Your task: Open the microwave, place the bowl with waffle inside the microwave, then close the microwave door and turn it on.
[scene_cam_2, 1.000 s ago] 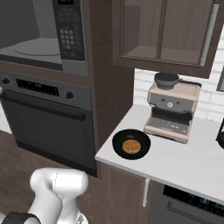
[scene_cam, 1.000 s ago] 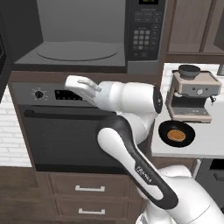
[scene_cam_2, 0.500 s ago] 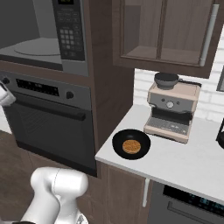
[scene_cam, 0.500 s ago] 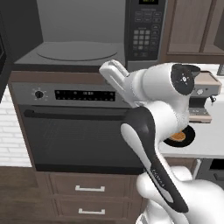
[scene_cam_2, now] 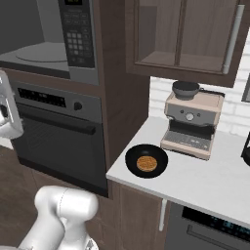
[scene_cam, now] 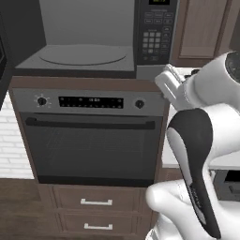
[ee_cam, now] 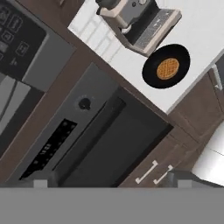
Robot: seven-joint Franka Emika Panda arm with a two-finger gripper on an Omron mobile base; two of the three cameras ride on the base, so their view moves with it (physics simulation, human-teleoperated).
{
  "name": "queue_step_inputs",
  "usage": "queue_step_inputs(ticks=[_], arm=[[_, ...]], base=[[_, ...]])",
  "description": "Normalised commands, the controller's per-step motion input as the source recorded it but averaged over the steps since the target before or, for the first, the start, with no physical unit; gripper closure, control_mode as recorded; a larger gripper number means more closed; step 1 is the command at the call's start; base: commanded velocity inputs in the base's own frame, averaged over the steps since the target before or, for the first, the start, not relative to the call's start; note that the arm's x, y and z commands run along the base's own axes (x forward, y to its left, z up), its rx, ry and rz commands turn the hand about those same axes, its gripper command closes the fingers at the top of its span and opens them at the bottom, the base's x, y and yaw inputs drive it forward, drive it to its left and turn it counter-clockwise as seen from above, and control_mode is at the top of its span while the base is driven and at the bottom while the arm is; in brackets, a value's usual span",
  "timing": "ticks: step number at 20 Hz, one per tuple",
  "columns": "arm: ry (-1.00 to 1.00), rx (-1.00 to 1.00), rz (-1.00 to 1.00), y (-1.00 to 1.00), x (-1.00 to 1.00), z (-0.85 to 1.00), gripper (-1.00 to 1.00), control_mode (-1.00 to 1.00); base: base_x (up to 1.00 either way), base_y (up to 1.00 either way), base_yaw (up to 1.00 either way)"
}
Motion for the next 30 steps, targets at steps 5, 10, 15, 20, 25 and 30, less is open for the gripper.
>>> queue_step_inputs(ticks=[5, 10, 15, 20, 25, 30], arm=[[0.05, 0.02, -0.16, -0.99, -0.66, -0.45, -1.0, -1.0], [0.11, 0.03, -0.06, -0.99, -0.11, -0.2, -1.0, -1.0], [0.24, 0.05, 0.0, -0.96, 0.03, -0.08, -1.0, -1.0], [0.18, 0.04, 0.0, -0.89, 0.01, -0.3, -1.0, -1.0], [0.07, 0.06, 0.0, -0.72, 0.0, -0.51, -1.0, -1.0], [0.04, 0.0, 0.0, -0.45, 0.05, -0.56, -1.0, -1.0]], base=[[0.0, 0.0, 0.0], [0.0, 0.0, 0.0], [0.0, 0.0, 0.0], [0.0, 0.0, 0.0], [0.0, 0.0, 0.0], [0.0, 0.0, 0.0]])
